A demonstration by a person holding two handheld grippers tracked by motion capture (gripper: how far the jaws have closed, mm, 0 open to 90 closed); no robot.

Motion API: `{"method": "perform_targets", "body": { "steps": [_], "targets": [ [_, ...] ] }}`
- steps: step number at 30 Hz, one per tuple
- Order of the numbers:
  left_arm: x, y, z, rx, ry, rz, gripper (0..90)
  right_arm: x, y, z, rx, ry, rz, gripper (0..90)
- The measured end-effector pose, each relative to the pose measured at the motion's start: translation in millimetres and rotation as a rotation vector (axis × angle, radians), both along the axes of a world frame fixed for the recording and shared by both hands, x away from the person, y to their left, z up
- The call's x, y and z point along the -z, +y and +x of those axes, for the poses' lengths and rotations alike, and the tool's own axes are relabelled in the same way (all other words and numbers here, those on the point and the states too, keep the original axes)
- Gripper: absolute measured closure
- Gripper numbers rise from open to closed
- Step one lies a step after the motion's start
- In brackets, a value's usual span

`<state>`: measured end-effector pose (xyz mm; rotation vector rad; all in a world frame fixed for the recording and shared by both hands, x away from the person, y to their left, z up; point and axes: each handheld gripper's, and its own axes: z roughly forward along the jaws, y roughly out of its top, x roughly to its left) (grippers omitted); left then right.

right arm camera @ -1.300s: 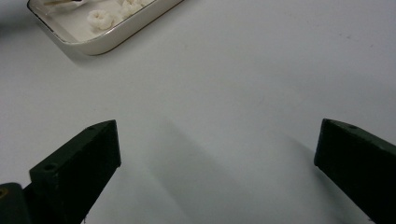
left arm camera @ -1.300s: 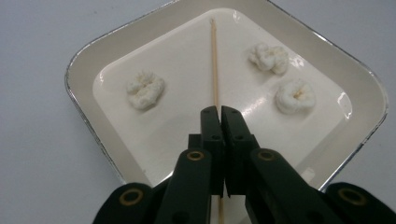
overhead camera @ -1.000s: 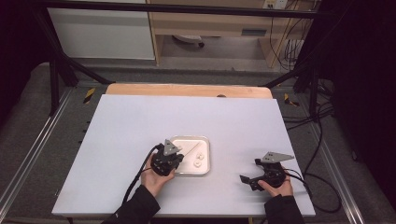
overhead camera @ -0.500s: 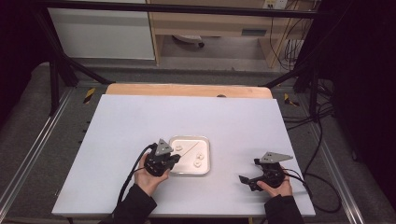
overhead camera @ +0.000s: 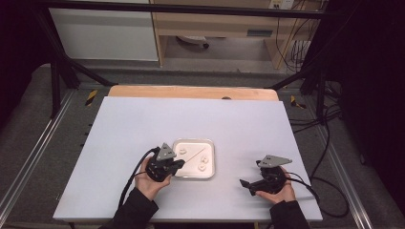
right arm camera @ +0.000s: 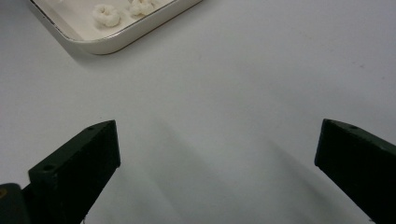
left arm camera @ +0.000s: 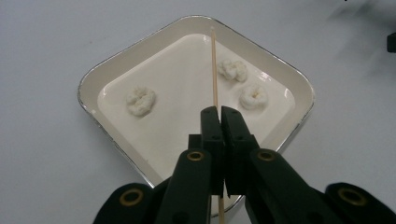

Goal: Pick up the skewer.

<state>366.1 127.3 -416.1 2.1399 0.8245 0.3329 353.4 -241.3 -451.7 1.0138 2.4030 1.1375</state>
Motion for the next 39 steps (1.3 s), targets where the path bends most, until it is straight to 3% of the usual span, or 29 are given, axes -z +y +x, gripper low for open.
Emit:
{"method": "perform_targets", "body": {
  "steps": [24,28,34,39],
  "targets": [
    [-12.1,-12.8,-3.6,0.101,0.004,0.034,88.6,-17.2,38.1,-2.2,-0.115,-0.154,-0.179,4.8],
    [-14.5,-15.7,-2.4,0.118,0.004,0.051,88.5,-19.8,45.8,-2.6,-0.152,-0.188,-0.236,6.1],
    [-19.1,-24.9,-1.1,0.148,0.004,0.063,88.5,-23.3,50.6,-3.5,-0.176,-0.220,-0.263,8.0],
    [-21.2,-34.9,-1.0,0.172,0.001,0.073,88.6,-25.9,55.7,-5.0,-0.210,-0.254,-0.314,10.2]
  ]
}}
